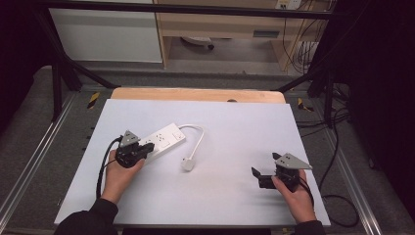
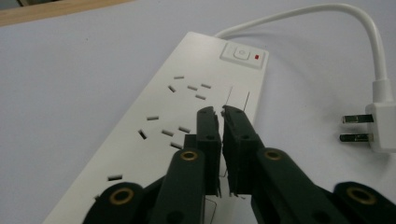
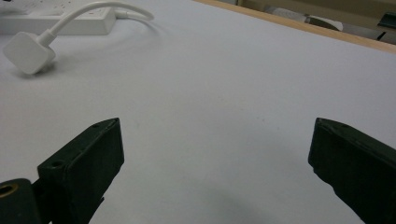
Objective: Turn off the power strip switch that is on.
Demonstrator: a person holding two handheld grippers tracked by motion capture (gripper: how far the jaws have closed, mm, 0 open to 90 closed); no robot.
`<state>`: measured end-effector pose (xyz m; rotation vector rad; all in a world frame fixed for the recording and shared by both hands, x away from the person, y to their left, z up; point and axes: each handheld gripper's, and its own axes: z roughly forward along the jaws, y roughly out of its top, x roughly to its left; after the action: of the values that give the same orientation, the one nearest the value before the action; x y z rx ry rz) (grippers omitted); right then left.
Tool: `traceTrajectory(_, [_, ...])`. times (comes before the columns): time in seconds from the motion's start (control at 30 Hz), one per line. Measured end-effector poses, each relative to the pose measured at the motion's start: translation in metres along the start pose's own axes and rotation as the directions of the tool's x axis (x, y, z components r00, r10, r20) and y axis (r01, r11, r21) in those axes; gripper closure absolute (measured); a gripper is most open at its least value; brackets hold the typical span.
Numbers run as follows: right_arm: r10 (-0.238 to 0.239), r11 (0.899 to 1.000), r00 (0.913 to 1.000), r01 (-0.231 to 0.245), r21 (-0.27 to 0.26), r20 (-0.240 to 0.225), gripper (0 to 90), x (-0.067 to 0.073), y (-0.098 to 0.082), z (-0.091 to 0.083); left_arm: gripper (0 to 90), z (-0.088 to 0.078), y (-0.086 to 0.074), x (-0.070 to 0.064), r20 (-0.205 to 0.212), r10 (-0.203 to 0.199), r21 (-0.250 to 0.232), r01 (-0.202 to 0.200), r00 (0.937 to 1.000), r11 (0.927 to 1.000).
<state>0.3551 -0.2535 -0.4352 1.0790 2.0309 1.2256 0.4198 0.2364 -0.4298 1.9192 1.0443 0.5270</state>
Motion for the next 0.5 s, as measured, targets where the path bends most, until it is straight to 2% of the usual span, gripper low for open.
traceTrajectory(0.3, [-0.004,1.0,1.0,0.004,0.0,0.0,3.9,0.0,0.0,0.0001,80.2,-0.0015,0.001,0.0001,0.001,-0.001,-0.028,0.001,1.0,0.9996])
traceTrajectory(0.5, [-0.001,1.0,1.0,0.001,0.0,-0.001,4.0,0.0,0.0,0.0,71.9,-0.0027,0.0024,-0.0001,0.003,-0.02,-0.066,0.02,0.9998,0.9976])
